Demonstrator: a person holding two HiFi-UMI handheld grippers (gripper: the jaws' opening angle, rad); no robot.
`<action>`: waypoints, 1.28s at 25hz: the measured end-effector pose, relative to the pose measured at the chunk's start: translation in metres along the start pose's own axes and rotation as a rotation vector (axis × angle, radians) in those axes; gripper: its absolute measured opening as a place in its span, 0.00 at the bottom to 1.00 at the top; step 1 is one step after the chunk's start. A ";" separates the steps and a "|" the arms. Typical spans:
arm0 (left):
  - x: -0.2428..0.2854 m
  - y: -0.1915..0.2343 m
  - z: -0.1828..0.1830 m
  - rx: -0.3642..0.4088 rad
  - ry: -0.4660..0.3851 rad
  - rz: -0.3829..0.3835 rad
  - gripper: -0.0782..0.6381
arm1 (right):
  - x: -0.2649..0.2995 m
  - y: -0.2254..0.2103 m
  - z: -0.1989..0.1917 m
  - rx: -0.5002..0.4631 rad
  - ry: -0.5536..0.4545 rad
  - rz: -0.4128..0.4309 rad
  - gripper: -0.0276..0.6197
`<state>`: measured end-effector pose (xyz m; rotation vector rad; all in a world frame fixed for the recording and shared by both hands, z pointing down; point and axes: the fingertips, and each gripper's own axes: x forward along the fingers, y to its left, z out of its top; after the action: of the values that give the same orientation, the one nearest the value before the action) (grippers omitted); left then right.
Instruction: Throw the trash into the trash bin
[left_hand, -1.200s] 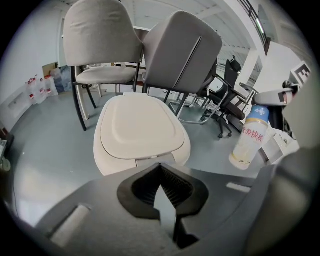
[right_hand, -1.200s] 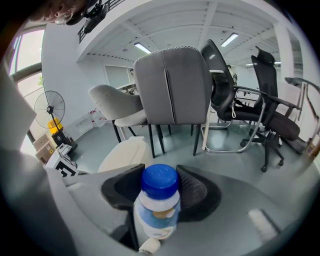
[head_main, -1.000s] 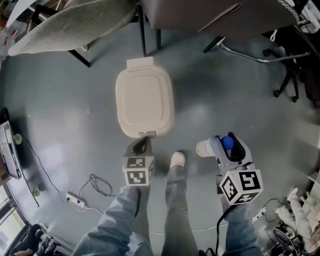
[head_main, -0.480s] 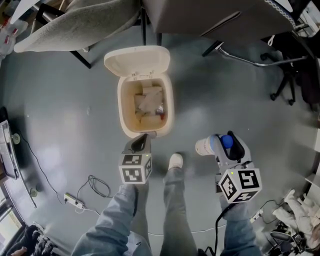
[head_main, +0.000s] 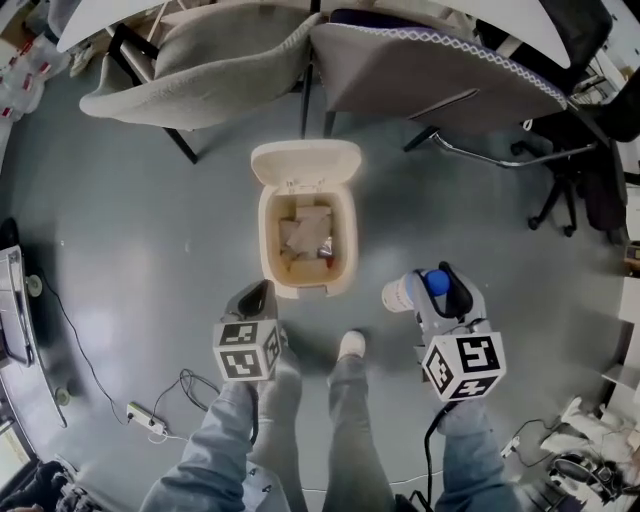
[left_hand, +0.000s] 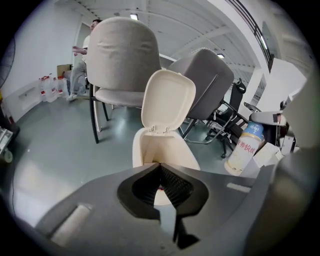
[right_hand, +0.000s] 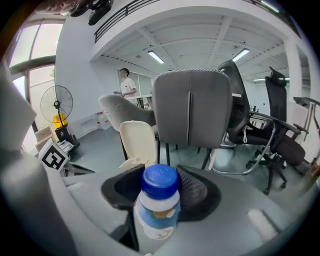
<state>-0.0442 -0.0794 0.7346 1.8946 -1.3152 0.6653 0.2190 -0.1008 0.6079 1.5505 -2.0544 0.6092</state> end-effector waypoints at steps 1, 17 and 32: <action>-0.008 0.009 0.007 -0.004 -0.011 0.011 0.12 | 0.003 0.008 0.009 -0.004 -0.011 0.005 0.35; -0.080 0.140 0.038 -0.114 -0.083 0.156 0.12 | 0.091 0.138 0.046 -0.124 -0.055 0.145 0.35; -0.063 0.185 0.033 -0.111 -0.047 0.150 0.12 | 0.223 0.156 -0.017 -0.138 0.012 0.086 0.35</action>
<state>-0.2392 -0.1105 0.7174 1.7446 -1.5037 0.6121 0.0184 -0.2169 0.7520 1.3842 -2.1154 0.4955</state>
